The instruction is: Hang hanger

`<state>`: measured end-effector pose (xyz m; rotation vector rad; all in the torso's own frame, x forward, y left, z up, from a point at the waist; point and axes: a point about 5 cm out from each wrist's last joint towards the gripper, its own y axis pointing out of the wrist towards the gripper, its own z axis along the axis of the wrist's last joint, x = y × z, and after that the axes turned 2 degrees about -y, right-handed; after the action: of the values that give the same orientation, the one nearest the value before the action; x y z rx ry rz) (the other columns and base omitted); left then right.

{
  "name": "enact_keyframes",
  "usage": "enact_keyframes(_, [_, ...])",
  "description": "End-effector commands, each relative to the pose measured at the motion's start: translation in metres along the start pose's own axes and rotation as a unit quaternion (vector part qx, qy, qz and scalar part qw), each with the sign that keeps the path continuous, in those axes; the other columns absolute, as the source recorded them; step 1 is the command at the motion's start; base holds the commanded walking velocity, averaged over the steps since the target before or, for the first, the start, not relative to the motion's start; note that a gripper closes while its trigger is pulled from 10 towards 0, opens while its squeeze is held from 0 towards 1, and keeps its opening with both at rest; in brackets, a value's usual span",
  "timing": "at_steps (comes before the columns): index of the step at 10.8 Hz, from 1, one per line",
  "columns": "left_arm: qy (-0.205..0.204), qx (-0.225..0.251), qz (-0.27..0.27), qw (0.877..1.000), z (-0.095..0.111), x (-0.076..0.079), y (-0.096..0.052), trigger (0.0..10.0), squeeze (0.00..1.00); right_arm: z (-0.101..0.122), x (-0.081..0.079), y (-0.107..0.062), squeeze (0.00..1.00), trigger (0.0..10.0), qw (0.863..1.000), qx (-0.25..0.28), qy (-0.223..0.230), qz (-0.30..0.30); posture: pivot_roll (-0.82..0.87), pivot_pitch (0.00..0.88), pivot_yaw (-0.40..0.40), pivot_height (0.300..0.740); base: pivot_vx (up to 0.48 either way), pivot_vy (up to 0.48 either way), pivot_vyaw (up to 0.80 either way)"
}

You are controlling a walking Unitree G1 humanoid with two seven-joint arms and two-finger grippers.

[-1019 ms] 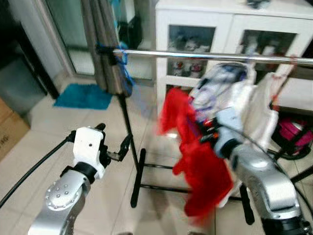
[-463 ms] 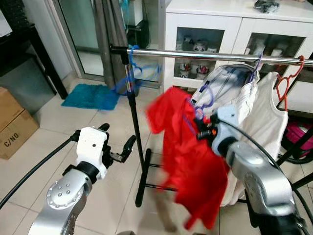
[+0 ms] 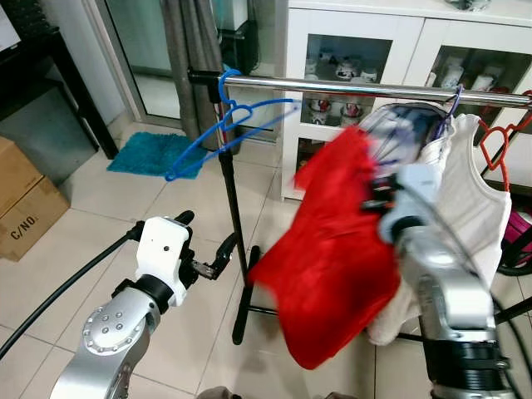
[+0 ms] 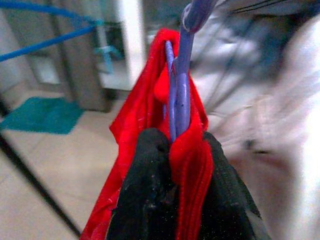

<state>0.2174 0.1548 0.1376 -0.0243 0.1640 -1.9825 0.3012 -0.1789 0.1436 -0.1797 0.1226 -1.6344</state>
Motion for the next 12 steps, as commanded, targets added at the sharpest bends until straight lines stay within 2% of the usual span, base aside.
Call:
enact_keyframes(1, [0.007,-0.001,-0.006,1.0,0.001,0.0,0.0,10.0,0.0,0.006,0.007,-0.001,0.0,10.0,1.0,0.019,-0.001,-0.025,0.02,0.035,0.055,0.74,0.0,0.0,0.0])
enact_keyframes(2, [0.006,-0.002,-0.01,1.0,0.0,0.002,-0.001,10.0,0.0,0.004,0.01,-0.004,0.0,10.0,0.999,0.019,-0.007,-0.038,0.01,0.036,0.056,0.74,0.0,0.0,0.0])
enact_keyframes(3, [0.005,-0.002,-0.012,1.0,0.0,0.003,-0.001,10.0,0.0,0.002,0.007,-0.005,0.0,10.0,1.0,0.016,-0.006,-0.025,0.01,0.032,0.055,0.74,0.0,0.0,0.0])
enact_keyframes(5, [0.004,0.004,-0.021,1.0,0.001,0.004,0.0,10.0,0.0,0.004,-0.019,-0.006,0.0,10.0,0.996,0.024,0.008,0.083,0.01,0.023,0.053,0.74,0.0,0.0,0.0])
enact_keyframes(8, [0.012,0.016,-0.043,0.999,0.006,0.007,0.0,10.0,0.0,0.018,-0.043,-0.002,0.0,10.0,0.989,0.047,0.023,0.136,0.02,0.017,0.049,0.74,0.0,0.0,0.0])
enact_keyframes(9, [0.013,0.021,-0.054,0.998,0.009,0.008,-0.001,10.0,0.0,0.03,-0.058,0.008,0.0,10.0,0.986,0.062,0.019,0.155,0.02,0.023,0.047,0.74,0.0,0.0,0.0])
enact_keyframes(10, [0.013,0.028,-0.067,0.997,0.013,0.008,-0.002,10.0,0.0,0.039,-0.066,0.019,0.0,10.0,0.986,0.069,0.017,0.149,0.03,0.03,0.048,0.74,0.0,0.0,0.0])
enact_keyframes(12, [0.006,0.047,-0.101,0.994,0.024,0.011,-0.005,10.0,0.0,0.052,-0.07,0.04,0.0,10.0,0.991,0.065,0.015,0.119,0.04,0.049,0.047,0.74,0.0,0.0,0.0])
